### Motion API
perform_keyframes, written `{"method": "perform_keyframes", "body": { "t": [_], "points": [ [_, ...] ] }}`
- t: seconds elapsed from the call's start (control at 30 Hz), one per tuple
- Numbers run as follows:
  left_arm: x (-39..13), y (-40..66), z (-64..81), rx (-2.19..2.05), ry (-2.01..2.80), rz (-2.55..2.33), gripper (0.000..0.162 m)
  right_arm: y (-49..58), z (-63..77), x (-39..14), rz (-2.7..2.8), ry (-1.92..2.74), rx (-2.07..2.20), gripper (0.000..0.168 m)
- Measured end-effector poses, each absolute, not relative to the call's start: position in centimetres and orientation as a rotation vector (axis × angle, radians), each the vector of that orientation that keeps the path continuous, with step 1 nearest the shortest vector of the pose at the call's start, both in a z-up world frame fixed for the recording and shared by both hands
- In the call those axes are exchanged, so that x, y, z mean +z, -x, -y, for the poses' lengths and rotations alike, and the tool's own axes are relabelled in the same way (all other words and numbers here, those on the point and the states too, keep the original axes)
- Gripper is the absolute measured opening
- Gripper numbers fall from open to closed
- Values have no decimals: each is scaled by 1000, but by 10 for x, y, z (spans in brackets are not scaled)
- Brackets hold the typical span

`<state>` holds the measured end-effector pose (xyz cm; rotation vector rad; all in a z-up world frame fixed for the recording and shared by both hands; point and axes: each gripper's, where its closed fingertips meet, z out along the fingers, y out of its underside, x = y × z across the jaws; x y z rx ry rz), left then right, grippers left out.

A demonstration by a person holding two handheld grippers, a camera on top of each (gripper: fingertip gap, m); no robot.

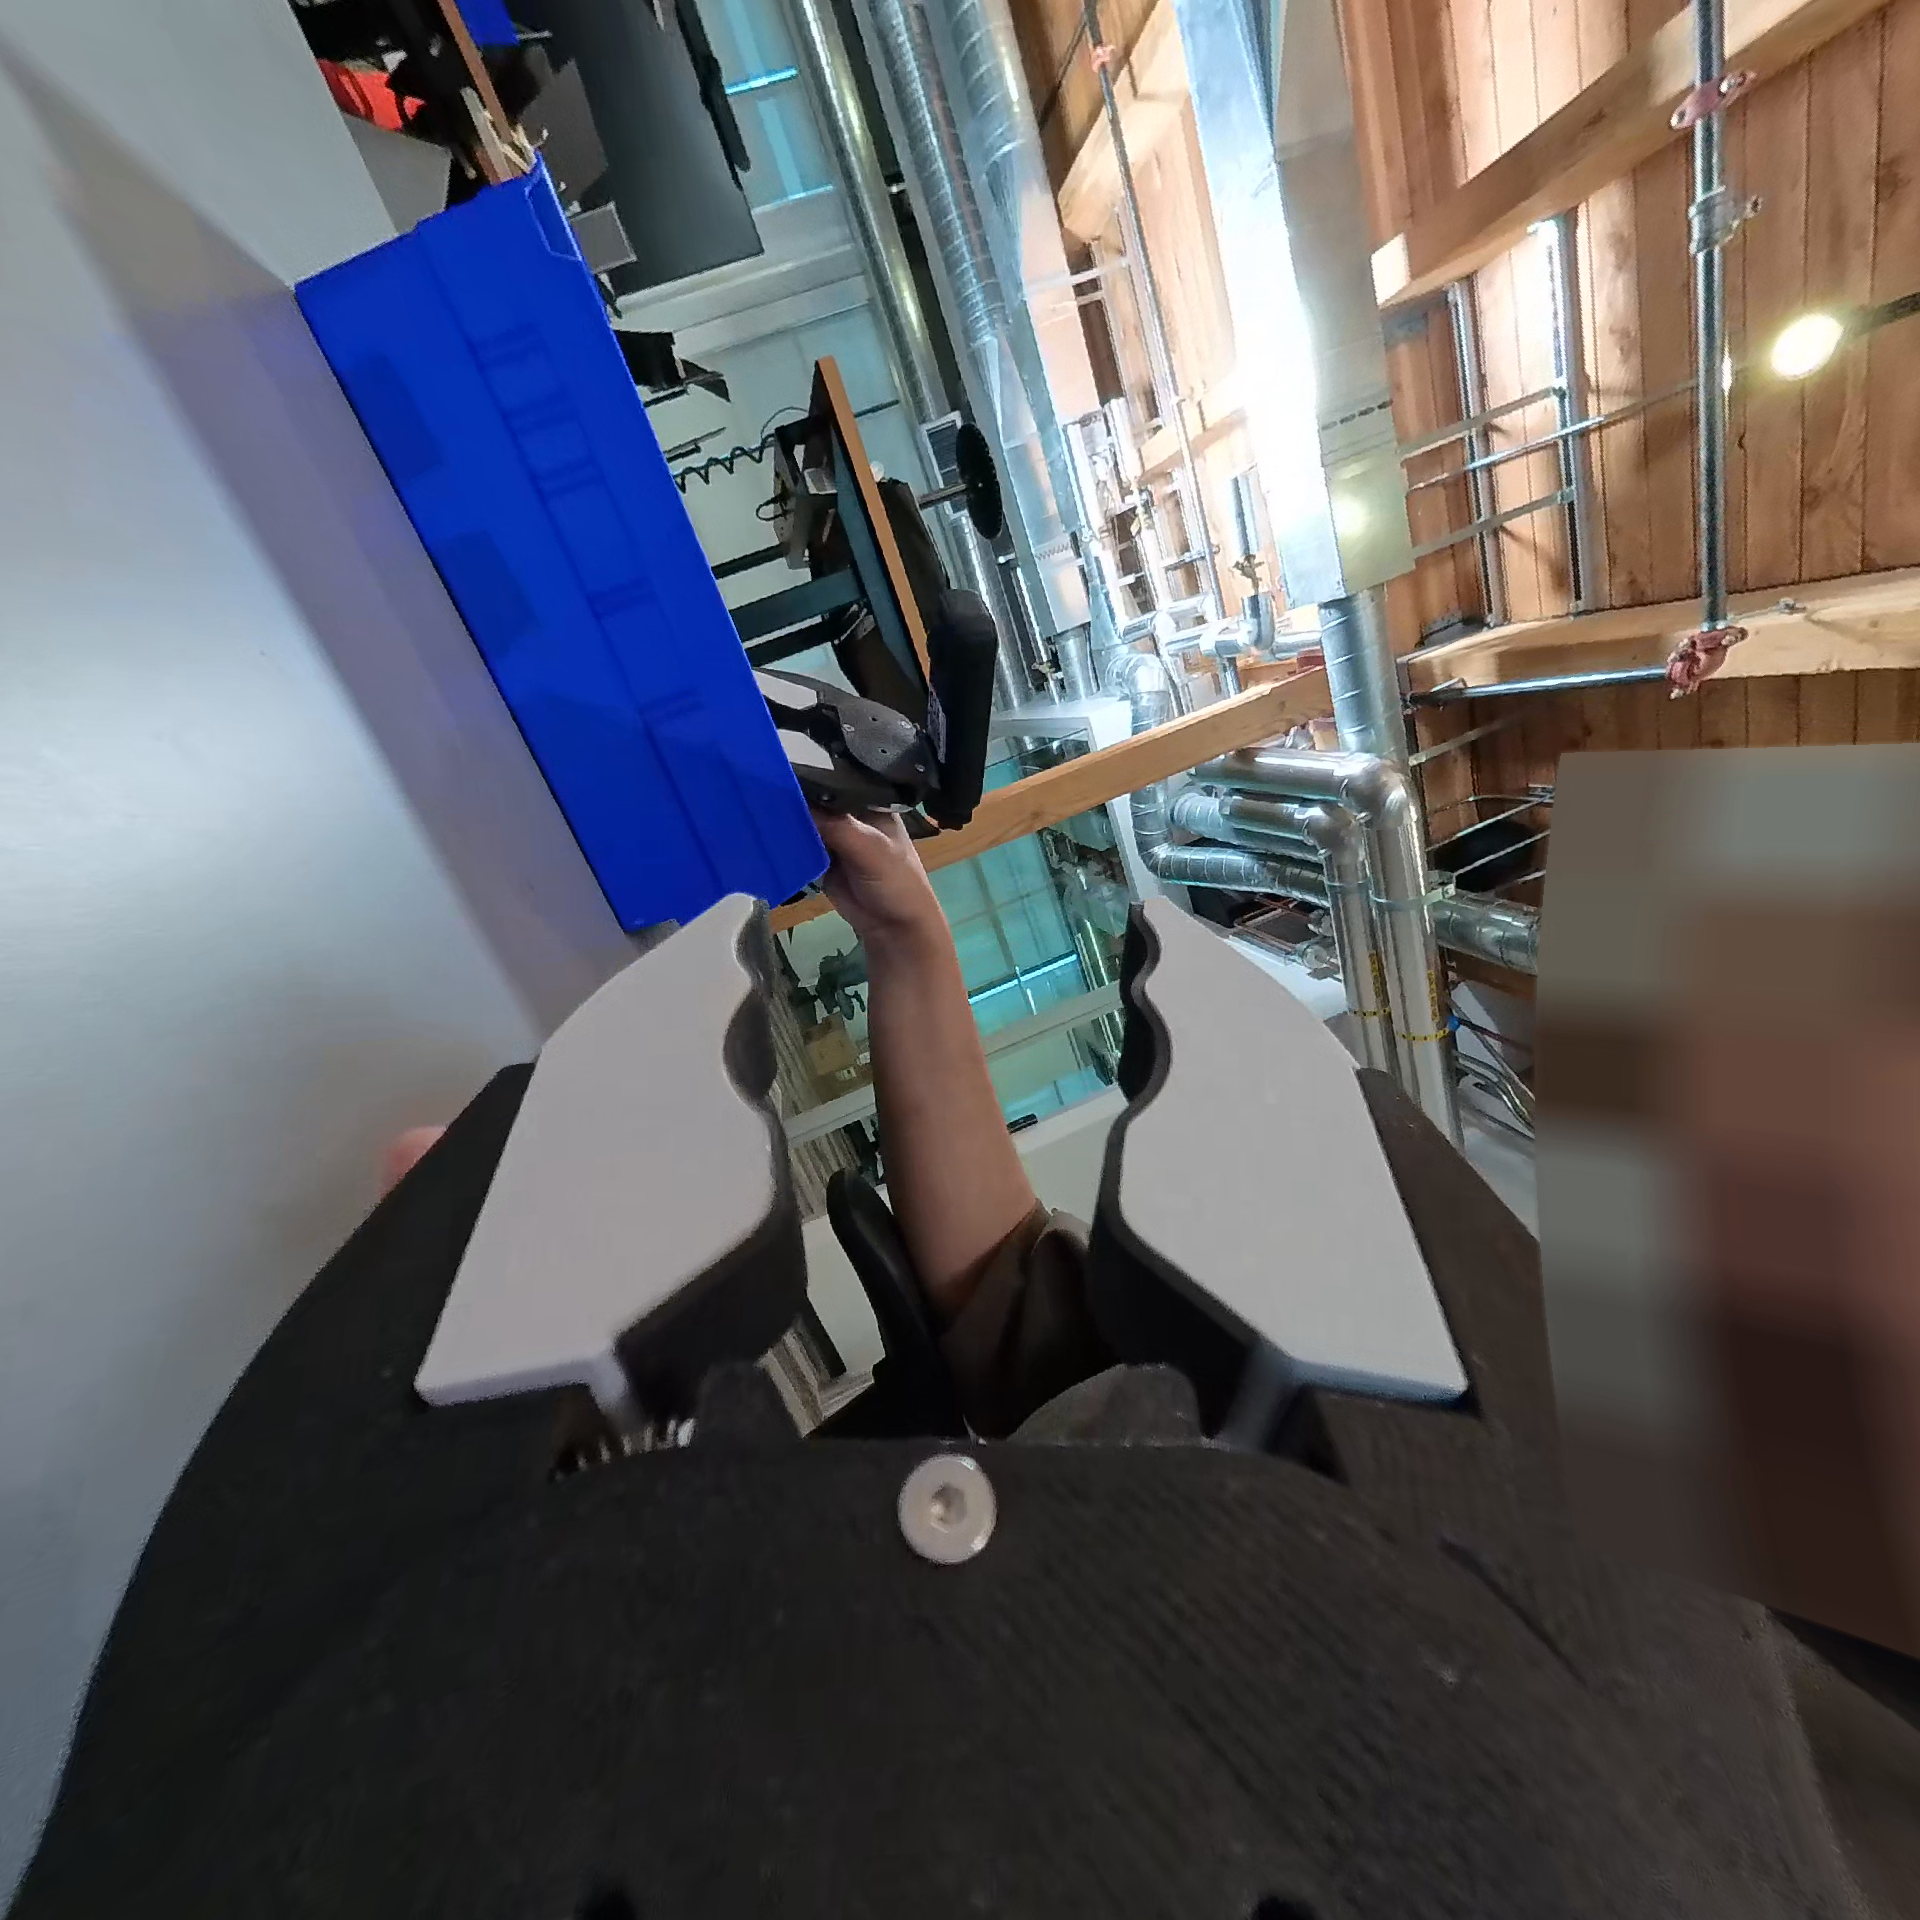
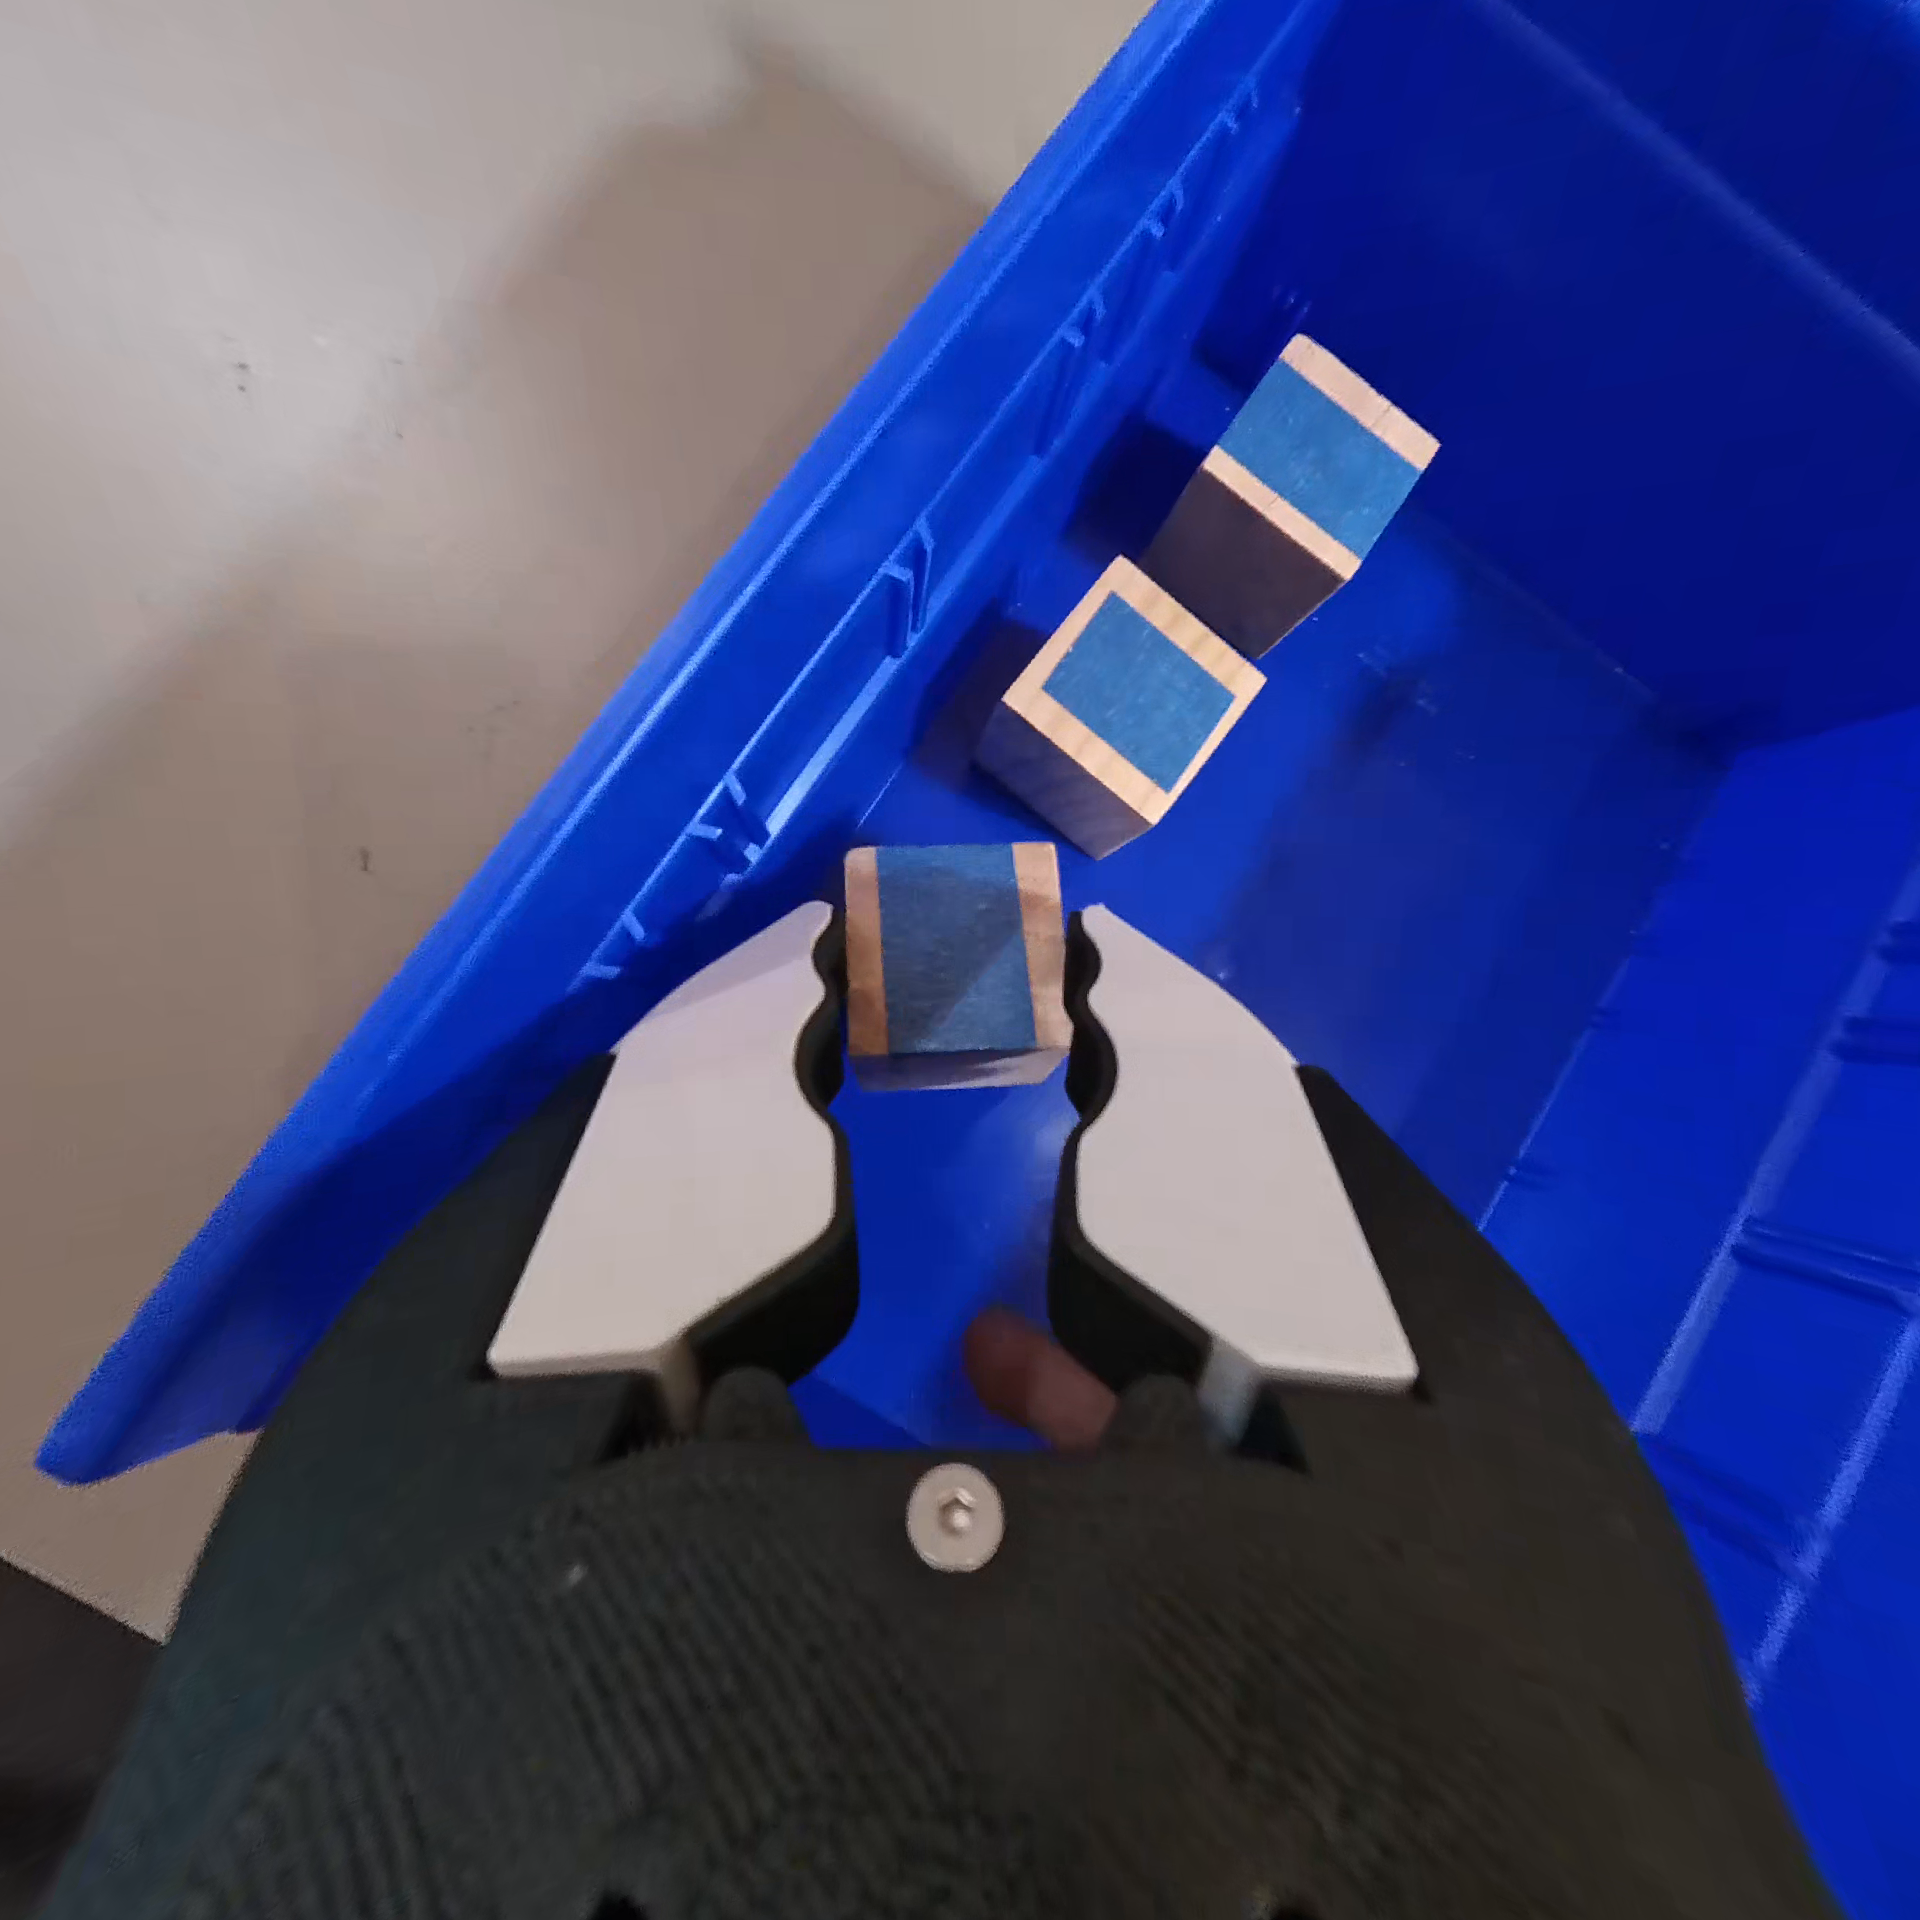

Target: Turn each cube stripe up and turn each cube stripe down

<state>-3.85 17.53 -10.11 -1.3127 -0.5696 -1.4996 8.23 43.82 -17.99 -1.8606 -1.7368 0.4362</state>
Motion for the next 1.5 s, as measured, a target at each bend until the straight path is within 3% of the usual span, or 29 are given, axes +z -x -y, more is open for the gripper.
{"method": "perform_keyframes", "body": {
  "t": [0.6,1.0,1.2,1.5],
  "points": [
    [-105,36,-176,-1512,1328,568,64,-89,-456,-158,1494,1988,502,44],
    [-106,35,-176,-1529,1322,580,64,-111,-476,-176,1463,2081,293,9],
    [-107,37,-176,-1520,1328,576,64,-109,-465,-190,1560,2090,257,1],
    [-109,38,-176,-1520,1332,578,64,-111,-466,-189,1528,2121,301,4]
  ]
}}
